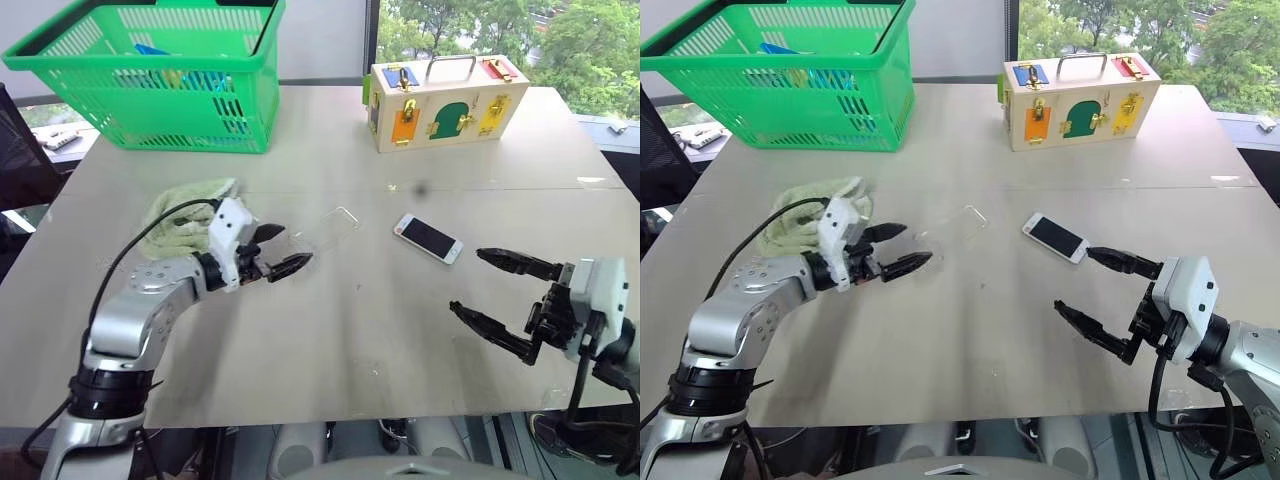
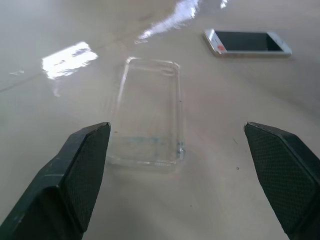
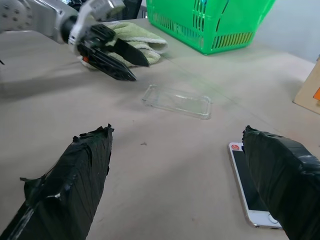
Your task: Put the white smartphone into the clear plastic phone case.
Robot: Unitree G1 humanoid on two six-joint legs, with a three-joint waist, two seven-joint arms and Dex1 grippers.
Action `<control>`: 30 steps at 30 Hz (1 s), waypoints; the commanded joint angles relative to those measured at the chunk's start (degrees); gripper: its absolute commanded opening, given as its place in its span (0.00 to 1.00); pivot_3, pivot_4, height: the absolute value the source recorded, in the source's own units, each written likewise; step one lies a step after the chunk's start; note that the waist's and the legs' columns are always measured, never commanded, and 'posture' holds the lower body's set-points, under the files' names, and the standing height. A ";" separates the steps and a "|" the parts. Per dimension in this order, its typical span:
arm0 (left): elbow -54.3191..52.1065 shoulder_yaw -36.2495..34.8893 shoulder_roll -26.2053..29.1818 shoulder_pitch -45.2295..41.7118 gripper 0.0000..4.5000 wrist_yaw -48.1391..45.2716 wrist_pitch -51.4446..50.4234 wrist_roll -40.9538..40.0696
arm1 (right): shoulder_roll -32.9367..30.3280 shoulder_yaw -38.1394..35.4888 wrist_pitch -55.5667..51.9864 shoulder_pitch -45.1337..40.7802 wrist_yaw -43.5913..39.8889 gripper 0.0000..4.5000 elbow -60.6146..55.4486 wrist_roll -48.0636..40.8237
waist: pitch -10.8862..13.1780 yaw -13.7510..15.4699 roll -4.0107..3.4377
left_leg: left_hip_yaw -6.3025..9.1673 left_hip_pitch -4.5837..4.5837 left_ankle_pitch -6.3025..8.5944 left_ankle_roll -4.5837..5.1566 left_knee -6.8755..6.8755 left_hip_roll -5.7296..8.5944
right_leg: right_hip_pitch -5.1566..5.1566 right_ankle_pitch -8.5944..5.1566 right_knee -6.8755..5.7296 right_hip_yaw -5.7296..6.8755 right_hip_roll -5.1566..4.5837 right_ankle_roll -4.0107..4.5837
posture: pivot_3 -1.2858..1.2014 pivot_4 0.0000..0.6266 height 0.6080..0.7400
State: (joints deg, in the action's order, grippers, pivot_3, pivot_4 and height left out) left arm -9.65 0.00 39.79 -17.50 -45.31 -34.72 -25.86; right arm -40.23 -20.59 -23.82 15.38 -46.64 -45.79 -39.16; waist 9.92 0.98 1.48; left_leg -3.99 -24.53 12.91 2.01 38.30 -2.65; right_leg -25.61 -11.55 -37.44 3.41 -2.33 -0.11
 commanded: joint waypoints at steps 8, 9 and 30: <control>12.99 9.71 -7.07 -10.66 0.61 1.06 1.55 10.19 | 0.64 0.45 1.38 3.40 3.74 1.00 -4.84 1.75 | -0.02 0.05 0.03 | 0.00 -0.01 -0.01 0.01 0.04 0.00 | 0.01 0.01 -0.03 -0.07 0.07 0.00 | 0.52 0.24 1.00; 13.19 10.44 -7.29 -11.03 0.50 0.79 0.68 10.67 | 0.67 0.70 1.44 3.77 3.96 1.00 -5.08 2.00 | -0.03 0.01 0.04 | 0.02 -0.01 -0.01 0.01 0.04 0.01 | 0.01 0.01 -0.03 -0.08 0.08 -0.01 | 0.52 0.24 1.00; -19.60 -18.55 -27.87 -6.80 0.03 29.61 -55.76 4.80 | -0.21 3.95 1.10 2.24 4.22 1.00 -3.74 4.43 | -0.04 -0.18 0.14 | -0.01 0.61 0.00 0.00 0.02 0.02 | 0.47 0.00 -0.19 -0.20 0.10 -0.01 | 0.52 0.24 1.00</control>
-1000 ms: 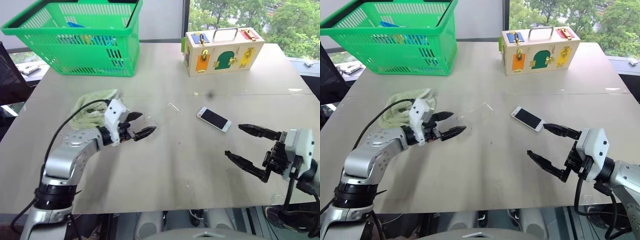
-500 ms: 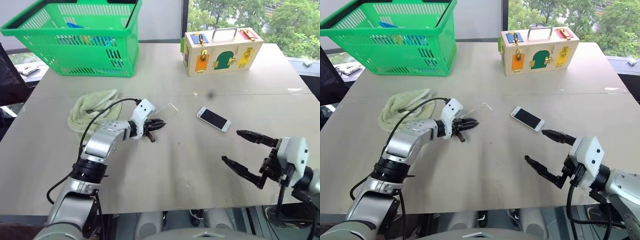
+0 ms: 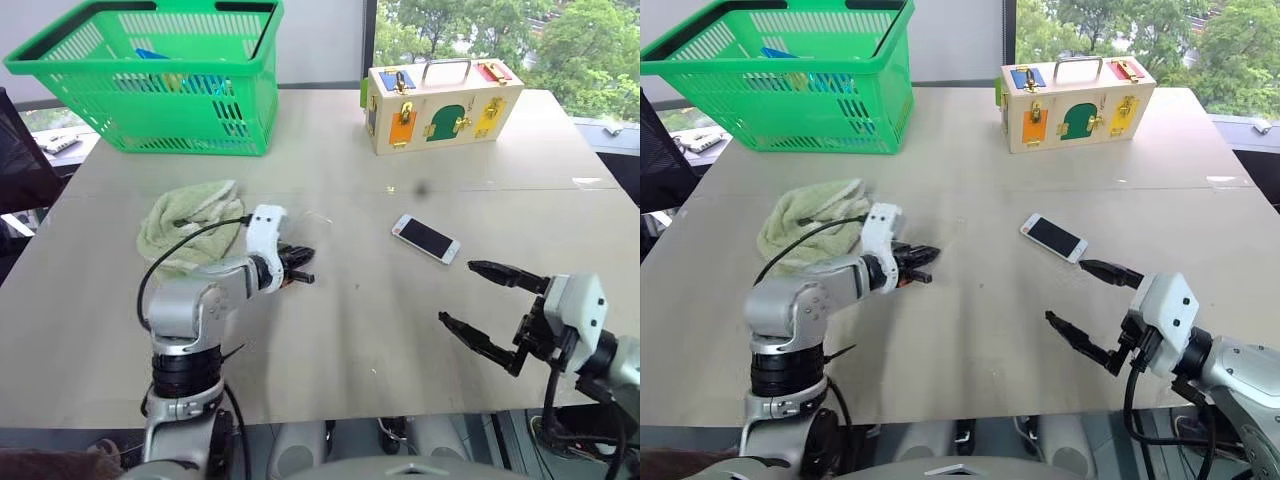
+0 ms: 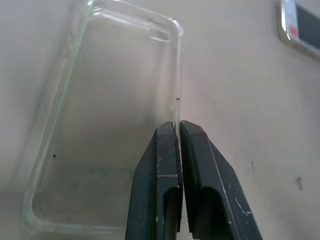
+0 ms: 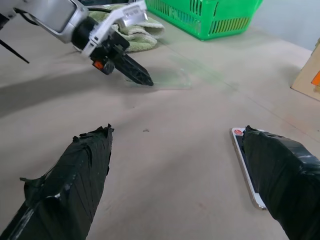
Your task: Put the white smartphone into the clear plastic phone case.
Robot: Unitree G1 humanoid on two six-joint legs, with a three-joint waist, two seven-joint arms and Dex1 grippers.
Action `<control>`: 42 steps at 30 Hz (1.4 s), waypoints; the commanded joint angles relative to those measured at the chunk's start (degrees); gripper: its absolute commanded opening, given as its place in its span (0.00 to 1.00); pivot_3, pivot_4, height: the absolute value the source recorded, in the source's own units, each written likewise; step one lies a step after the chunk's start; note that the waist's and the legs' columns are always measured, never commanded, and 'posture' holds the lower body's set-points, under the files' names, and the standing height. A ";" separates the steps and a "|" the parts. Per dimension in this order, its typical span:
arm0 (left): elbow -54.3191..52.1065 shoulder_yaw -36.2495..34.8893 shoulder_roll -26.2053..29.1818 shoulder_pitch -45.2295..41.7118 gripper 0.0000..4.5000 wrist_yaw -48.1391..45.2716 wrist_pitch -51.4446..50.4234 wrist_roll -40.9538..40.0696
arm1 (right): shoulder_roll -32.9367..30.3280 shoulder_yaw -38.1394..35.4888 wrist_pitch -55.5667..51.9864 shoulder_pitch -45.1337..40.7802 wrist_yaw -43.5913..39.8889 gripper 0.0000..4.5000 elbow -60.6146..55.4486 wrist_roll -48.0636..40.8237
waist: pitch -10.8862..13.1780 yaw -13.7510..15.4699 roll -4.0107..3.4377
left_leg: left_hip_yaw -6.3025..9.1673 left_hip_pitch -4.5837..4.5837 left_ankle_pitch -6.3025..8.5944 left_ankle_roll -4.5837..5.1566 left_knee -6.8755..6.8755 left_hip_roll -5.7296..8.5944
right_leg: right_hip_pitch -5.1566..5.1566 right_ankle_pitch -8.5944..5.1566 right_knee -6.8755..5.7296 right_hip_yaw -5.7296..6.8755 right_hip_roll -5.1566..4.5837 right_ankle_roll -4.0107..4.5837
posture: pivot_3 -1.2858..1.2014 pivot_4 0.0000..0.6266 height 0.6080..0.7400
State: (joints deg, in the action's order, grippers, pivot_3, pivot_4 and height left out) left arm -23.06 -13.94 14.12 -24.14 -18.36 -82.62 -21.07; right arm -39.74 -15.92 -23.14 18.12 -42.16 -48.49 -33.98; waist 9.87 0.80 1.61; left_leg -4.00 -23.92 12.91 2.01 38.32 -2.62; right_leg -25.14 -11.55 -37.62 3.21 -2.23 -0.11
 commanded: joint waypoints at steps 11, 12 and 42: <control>-9.31 -5.07 -9.80 -0.45 0.40 4.69 -9.88 -2.53 | -1.90 -1.71 -0.87 0.48 0.35 1.00 -2.13 -1.92 | 0.05 0.09 0.11 | 0.21 0.02 0.00 0.00 0.00 0.19 | 0.07 0.00 0.00 0.01 -0.01 0.01 | 0.52 0.24 1.00; -9.51 -4.88 -9.31 -0.45 0.50 3.08 -9.88 -4.04 | -1.91 -1.78 -1.00 0.53 0.58 1.00 -2.29 -1.93 | 0.06 0.07 0.11 | 0.22 0.02 0.00 0.00 0.01 0.20 | 0.07 0.00 0.00 0.00 -0.02 0.00 | 0.52 0.24 1.00; 25.76 26.87 32.70 -0.27 0.18 -56.01 62.52 11.33 | 0.24 0.64 1.68 4.80 2.02 1.00 -3.87 2.75 | 0.22 0.17 -0.19 | 0.61 -0.76 0.10 0.15 -0.09 0.34 | -0.38 -0.08 0.61 0.46 -0.25 0.04 | 0.52 0.24 1.00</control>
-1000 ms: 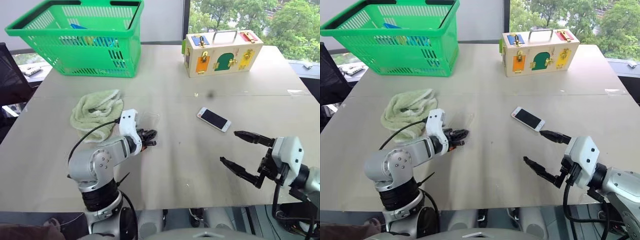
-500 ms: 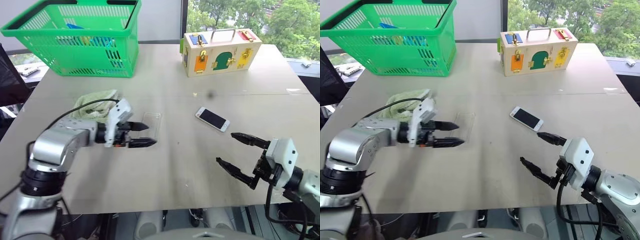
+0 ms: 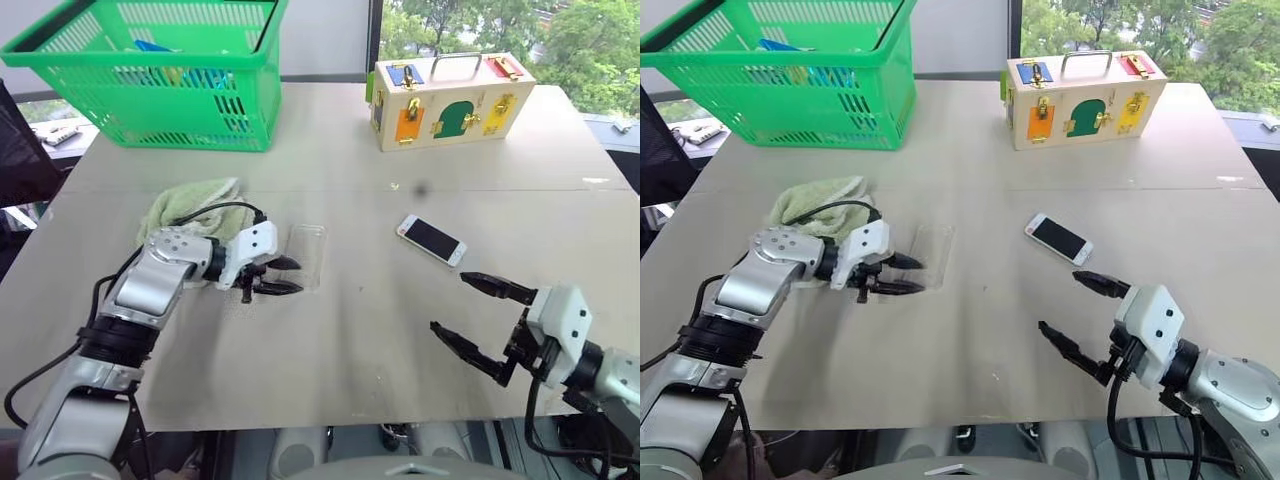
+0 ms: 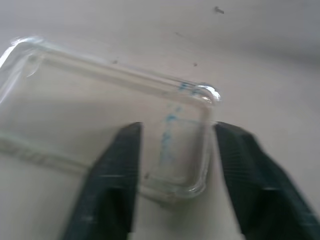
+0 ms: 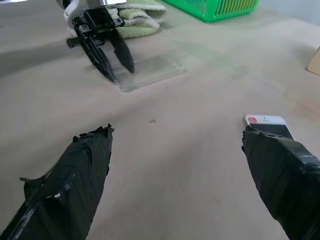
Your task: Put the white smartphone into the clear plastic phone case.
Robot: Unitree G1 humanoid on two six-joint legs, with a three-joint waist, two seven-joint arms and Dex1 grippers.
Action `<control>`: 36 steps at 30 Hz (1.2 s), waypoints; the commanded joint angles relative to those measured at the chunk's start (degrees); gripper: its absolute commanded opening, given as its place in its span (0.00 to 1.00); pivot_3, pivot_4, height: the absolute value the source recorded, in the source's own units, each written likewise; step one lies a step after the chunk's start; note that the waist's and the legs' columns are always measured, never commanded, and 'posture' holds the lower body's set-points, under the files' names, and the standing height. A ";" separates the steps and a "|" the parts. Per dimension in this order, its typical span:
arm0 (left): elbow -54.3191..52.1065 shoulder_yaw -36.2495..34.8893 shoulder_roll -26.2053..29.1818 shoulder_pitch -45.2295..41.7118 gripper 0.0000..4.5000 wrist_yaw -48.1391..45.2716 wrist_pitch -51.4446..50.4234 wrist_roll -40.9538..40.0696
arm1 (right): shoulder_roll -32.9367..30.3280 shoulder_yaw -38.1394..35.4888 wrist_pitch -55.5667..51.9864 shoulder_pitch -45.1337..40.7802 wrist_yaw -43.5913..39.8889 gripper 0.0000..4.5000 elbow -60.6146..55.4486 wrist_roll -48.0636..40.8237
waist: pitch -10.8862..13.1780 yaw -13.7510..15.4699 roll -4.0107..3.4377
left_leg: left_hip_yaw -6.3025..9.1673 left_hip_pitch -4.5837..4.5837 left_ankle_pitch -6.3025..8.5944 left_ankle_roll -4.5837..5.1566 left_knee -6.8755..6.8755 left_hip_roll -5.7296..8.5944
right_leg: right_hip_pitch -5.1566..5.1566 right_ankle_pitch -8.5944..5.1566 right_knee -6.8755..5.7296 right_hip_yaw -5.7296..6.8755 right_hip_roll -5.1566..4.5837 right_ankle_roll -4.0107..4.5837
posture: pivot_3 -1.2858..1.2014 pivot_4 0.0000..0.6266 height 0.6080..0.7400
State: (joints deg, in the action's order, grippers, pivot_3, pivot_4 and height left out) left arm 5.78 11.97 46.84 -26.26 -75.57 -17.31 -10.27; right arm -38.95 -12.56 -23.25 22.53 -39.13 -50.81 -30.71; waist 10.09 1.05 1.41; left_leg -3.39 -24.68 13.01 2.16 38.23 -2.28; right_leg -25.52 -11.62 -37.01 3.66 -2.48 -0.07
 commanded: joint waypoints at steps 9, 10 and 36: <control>-23.83 -9.51 -12.26 -0.52 0.01 21.30 -50.40 -14.99 | -3.94 -7.57 5.11 1.78 -8.43 1.00 0.58 -1.92 | -0.02 0.32 -0.02 | 0.37 -0.01 -0.01 0.01 0.20 0.04 | 0.23 0.00 -0.05 0.14 -0.14 0.00 | 0.52 0.24 1.00; -24.90 -11.05 -15.41 -1.99 0.01 24.73 -55.00 -15.60 | -4.16 -8.08 5.25 1.56 -8.99 1.00 0.90 -2.28 | -0.01 0.46 0.02 | 0.44 -0.04 -0.01 0.02 0.24 0.07 | 0.25 0.01 -0.05 0.18 0.00 -0.02 | 0.52 0.24 1.00; -8.09 -8.62 -6.43 -11.82 0.87 4.51 -35.89 -20.29 | -2.64 -6.63 4.60 0.38 -7.60 1.00 0.59 -2.21 | -0.05 -0.14 -0.01 | 0.55 0.58 0.00 -0.02 0.18 0.07 | 0.73 0.01 -0.12 0.06 0.35 0.01 | 0.52 0.24 1.00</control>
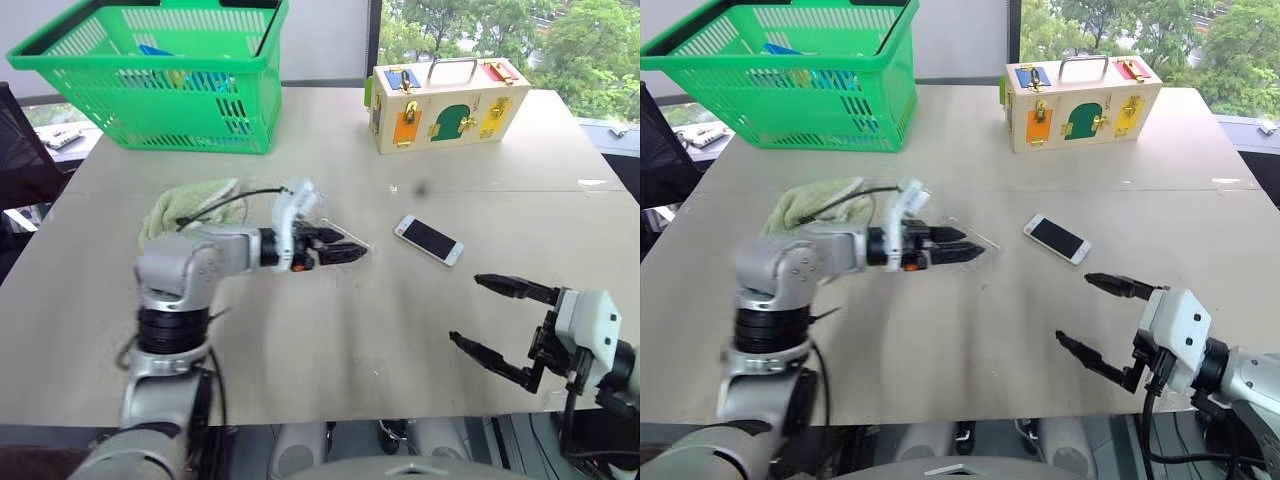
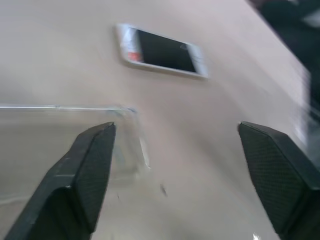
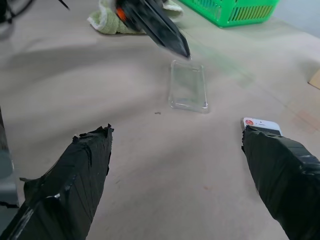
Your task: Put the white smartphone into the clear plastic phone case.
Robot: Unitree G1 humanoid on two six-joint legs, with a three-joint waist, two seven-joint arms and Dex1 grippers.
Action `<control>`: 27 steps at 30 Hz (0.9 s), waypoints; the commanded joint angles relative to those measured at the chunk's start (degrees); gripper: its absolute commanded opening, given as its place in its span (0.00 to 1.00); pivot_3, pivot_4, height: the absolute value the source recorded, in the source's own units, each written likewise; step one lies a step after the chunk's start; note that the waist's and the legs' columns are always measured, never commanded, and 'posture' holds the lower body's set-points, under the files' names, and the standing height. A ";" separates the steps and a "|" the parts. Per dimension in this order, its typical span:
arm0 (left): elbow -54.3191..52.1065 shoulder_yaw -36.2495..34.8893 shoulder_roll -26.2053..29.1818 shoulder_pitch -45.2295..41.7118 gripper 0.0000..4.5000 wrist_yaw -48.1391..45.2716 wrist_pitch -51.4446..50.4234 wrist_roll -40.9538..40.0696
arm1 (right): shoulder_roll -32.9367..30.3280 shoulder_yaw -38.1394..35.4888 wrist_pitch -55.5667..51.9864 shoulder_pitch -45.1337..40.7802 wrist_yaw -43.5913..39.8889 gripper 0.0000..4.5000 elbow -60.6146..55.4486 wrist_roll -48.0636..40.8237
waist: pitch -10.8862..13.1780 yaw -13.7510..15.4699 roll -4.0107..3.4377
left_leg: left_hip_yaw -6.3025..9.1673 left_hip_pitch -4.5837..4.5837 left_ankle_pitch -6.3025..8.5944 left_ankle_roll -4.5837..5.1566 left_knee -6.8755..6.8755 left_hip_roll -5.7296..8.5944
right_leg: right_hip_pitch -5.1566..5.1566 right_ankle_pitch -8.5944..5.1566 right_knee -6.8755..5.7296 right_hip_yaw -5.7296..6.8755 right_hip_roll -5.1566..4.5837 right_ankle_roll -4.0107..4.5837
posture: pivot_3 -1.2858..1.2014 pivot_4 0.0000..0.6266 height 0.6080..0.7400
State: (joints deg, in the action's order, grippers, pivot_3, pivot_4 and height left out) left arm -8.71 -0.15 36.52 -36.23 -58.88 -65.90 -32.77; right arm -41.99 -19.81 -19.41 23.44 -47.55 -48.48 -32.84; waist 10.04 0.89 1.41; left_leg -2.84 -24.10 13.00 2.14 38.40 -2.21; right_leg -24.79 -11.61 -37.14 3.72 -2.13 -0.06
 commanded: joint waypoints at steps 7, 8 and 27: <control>37.92 16.59 2.08 -12.84 0.87 -26.70 53.29 20.81 | 2.17 2.01 1.35 2.00 2.75 1.00 -3.81 1.78 | -0.02 1.68 -0.02 | 0.01 -0.17 0.00 0.02 0.03 0.07 | 0.00 0.00 0.15 0.09 -0.47 0.00 | 0.52 0.24 1.00; 41.90 17.49 0.61 -14.54 0.87 -27.24 56.94 22.48 | 2.45 2.15 1.37 2.39 3.09 1.00 -4.11 2.04 | -0.02 1.71 -0.02 | 0.02 -0.29 0.00 0.02 0.06 0.07 | -0.05 0.01 0.18 0.12 -0.46 -0.01 | 0.52 0.24 1.00; 68.03 16.47 -10.71 -25.77 0.01 -31.80 67.62 32.86 | 4.06 3.70 0.17 6.69 8.25 1.00 -9.39 4.41 | -0.07 1.11 0.05 | 0.00 -0.53 0.04 0.11 0.34 -0.05 | -0.25 0.03 -0.03 0.16 0.12 -0.04 | 0.52 0.24 1.00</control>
State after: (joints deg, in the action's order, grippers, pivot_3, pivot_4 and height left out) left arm 63.18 18.65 25.56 -62.31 -89.34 7.62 2.77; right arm -37.92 -16.29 -19.72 30.17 -39.73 -56.16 -28.80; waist 9.98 2.00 1.46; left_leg -2.85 -24.64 13.05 2.25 38.78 -2.26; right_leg -25.04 -11.59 -37.18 3.87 -2.02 -0.09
